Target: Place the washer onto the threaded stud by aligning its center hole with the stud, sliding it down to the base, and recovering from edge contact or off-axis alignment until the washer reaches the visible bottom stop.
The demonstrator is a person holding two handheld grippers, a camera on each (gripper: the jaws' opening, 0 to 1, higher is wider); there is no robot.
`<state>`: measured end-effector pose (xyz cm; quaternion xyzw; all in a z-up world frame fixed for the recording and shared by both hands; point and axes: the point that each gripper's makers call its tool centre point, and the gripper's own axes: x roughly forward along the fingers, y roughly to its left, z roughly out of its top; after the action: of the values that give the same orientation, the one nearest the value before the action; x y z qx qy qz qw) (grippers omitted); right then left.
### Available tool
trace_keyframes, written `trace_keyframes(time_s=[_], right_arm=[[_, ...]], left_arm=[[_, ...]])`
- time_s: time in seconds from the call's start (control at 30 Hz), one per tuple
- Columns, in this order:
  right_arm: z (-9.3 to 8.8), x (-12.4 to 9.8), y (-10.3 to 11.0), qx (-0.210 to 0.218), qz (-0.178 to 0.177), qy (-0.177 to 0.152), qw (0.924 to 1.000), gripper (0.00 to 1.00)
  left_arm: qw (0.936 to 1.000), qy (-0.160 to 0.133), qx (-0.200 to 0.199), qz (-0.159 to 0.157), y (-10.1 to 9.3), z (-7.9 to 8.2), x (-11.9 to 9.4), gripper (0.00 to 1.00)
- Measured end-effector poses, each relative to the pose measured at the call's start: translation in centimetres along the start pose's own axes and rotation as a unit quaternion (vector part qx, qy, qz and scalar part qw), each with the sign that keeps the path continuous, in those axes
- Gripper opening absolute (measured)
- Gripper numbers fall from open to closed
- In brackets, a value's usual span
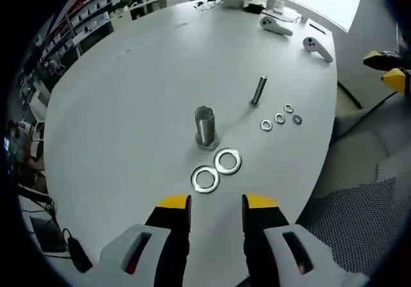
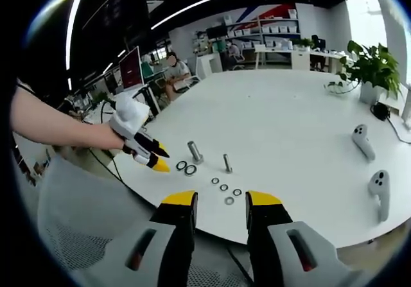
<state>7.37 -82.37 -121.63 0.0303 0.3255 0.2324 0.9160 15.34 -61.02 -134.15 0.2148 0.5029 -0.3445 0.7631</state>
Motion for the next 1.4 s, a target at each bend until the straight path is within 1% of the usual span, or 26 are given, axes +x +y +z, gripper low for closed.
trace_keyframes(time_s=[0.1, 0.3, 0.43, 0.63, 0.7, 0.77, 0.8, 0.83, 0.87, 0.9, 0.93, 1.13, 1.23, 1.4], right_arm=[[0.0, 0.0, 0.0, 0.0, 0.0, 0.0, 1.0, 0.32], [0.0, 0.0, 0.0, 0.001, 0.0, 0.0, 1.0, 0.32], [0.0, 0.0, 0.0, 0.002, 0.0, 0.001, 1.0, 0.32], [-0.1, 0.0, -0.1, 0.003, -0.001, 0.003, 1.0, 0.32], [-0.1, 0.1, -0.2, 0.003, -0.002, 0.003, 1.0, 0.32], [-0.1, 0.1, -0.2, 0.003, -0.002, 0.003, 1.0, 0.32], [-0.1, 0.1, -0.2, 0.004, -0.002, 0.002, 1.0, 0.32], [-0.1, 0.1, -0.2, 0.004, -0.002, 0.002, 1.0, 0.32], [-0.1, 0.1, -0.2, 0.004, -0.002, 0.003, 1.0, 0.32], [-0.1, 0.1, -0.1, 0.003, -0.001, 0.005, 1.0, 0.32], [-0.1, 0.1, -0.1, 0.003, -0.001, 0.005, 1.0, 0.31], [-0.1, 0.1, -0.2, 0.005, -0.003, 0.003, 1.0, 0.31], [0.0, 0.0, -0.3, 0.006, -0.004, 0.002, 1.0, 0.31], [-0.1, 0.0, -0.3, 0.006, -0.005, 0.003, 1.0, 0.31]], left_arm=[[0.9998, 0.017, 0.006, -0.001, 0.5, -0.2, 0.8, 0.3], [0.9997, 0.024, 0.011, -0.002, 0.8, 0.3, 1.4, 0.3], [0.9994, 0.033, 0.013, -0.001, 1.2, 0.5, 2.3, 0.29], [0.9984, 0.046, 0.033, -0.007, 1.1, 0.9, 3.2, 0.29], [0.9971, 0.06, 0.046, -0.009, 1.1, 0.7, 3.5, 0.28], [0.9967, 0.068, 0.044, -0.008, 0.9, 0.6, 3.7, 0.27], [0.9968, 0.065, 0.046, -0.006, 0.9, 0.9, 3.6, 0.26], [0.9968, 0.069, 0.039, -0.008, 0.7, 1.1, 3.6, 0.27], [0.9966, 0.072, 0.04, -0.008, 0.7, 1.2, 3.7, 0.27], [0.9957, 0.079, 0.048, -0.008, 0.7, 1.0, 3.7, 0.28], [0.9942, 0.083, 0.067, -0.009, 0.7, 0.9, 3.7, 0.28], [0.9933, 0.087, 0.075, -0.013, 0.8, 0.9, 3.7, 0.27], [0.9926, 0.089, 0.082, -0.016, 0.9, 0.6, 3.6, 0.21], [0.9927, 0.089, 0.08, -0.015, 0.9, 0.6, 3.6, 0.21]])
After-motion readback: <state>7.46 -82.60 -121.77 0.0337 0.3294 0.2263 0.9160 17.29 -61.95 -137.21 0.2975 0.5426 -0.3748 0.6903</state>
